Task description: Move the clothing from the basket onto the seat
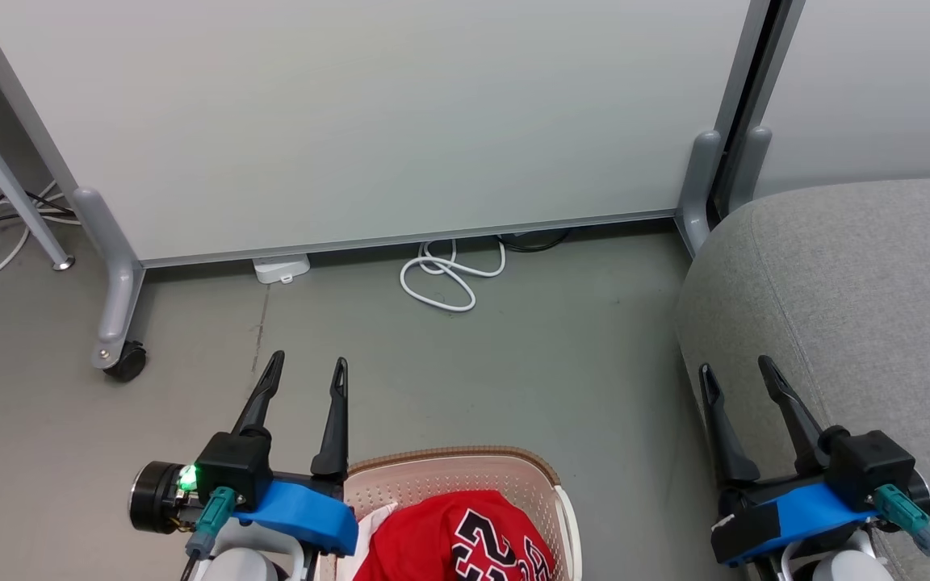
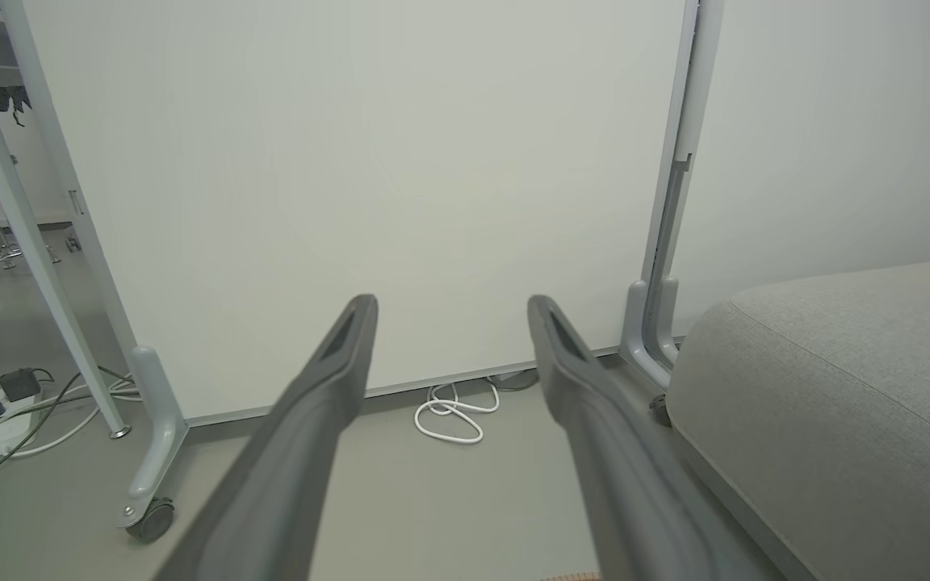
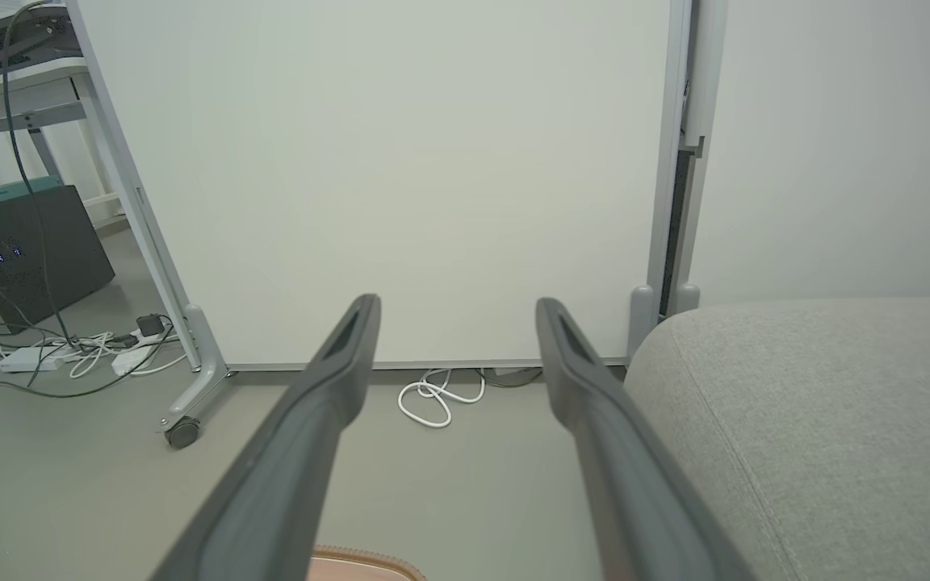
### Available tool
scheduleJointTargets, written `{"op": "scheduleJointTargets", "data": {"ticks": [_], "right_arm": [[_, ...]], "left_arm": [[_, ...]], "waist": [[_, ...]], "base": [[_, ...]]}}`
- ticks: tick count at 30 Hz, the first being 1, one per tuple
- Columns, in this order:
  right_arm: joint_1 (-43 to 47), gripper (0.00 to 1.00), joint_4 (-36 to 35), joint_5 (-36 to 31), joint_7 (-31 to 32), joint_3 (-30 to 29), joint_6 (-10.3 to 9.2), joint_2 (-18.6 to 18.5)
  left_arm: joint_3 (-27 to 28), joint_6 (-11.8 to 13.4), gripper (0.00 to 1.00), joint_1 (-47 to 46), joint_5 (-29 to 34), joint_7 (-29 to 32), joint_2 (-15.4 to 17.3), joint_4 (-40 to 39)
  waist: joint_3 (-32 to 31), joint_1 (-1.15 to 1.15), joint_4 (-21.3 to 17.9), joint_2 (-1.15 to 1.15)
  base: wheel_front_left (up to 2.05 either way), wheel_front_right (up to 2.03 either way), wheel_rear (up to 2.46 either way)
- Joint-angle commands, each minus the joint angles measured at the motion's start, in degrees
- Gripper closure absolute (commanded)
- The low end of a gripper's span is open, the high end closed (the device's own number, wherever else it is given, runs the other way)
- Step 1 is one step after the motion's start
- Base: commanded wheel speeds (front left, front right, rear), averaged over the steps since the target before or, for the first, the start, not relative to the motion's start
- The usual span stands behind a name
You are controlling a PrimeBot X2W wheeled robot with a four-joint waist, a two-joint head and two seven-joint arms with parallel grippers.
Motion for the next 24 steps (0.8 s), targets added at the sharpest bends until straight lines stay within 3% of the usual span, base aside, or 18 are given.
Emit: {"op": "scheduleJointTargets", "data": {"ticks": [1, 8, 24], "right_arm": [[-0.4, 0.00, 0.1, -1.1, -0.4, 0.1, 0.14, -0.3], [-0.4, 0.00, 0.8, -3.6, -1.1, 0.3, 0.14, -0.3], [-0.6, 0.00, 2.5, -1.7, -1.0, 0.0, 0.14, -0.3]], "left_arm": [[-0.1, -0.2, 0.00, -0.9, 0.9, -0.4, 0.3, 0.1], [-0.6, -0.8, 0.00, -1.0, 3.1, -1.1, 0.2, 1.1], [-0.2, -1.4, 0.00, -1.9, 0.0, -1.0, -0.2, 5.2]], "waist": [[0.0, 0.00, 0.0, 0.00], [0.1, 0.00, 0.1, 0.00], [0.1, 0.00, 0.3, 0.00]], "base": [[0.00, 0.00, 0.00], [0.00, 0.00, 0.00], [0.00, 0.00, 0.00]]}}
